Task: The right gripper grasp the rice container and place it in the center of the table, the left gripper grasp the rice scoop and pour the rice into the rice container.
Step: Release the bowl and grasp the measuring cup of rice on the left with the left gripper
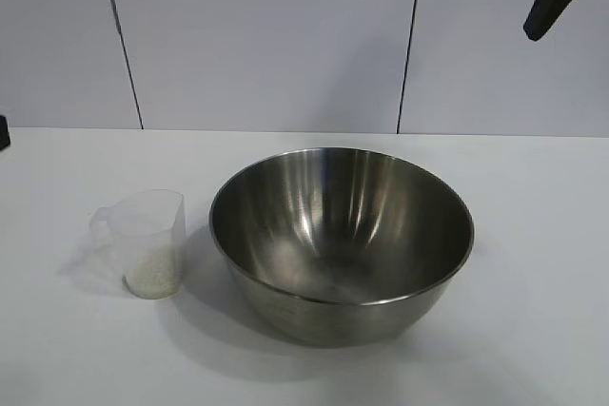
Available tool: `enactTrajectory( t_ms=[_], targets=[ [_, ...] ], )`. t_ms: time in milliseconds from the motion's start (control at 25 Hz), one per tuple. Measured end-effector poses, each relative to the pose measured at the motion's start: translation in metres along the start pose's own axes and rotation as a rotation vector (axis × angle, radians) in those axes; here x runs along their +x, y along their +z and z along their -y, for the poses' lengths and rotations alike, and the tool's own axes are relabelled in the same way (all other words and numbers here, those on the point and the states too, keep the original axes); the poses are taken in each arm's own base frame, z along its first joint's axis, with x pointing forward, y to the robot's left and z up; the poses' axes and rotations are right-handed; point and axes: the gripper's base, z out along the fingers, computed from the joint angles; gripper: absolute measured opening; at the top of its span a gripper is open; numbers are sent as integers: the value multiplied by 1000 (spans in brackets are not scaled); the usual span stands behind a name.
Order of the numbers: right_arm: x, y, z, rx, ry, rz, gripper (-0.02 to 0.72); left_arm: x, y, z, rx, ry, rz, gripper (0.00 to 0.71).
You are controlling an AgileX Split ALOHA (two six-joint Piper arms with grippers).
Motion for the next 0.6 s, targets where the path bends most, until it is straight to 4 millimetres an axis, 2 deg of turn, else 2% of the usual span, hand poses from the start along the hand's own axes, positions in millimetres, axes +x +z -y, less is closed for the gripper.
enactTrajectory(
  t_ms=[400,600],
  targets=[
    [0,0,0,-1,-3,1,542,36,32,2,47,36,-84,509],
    [0,0,0,-1,-4,5,542,54,36,-1,41,12,-76,509]
  ],
)
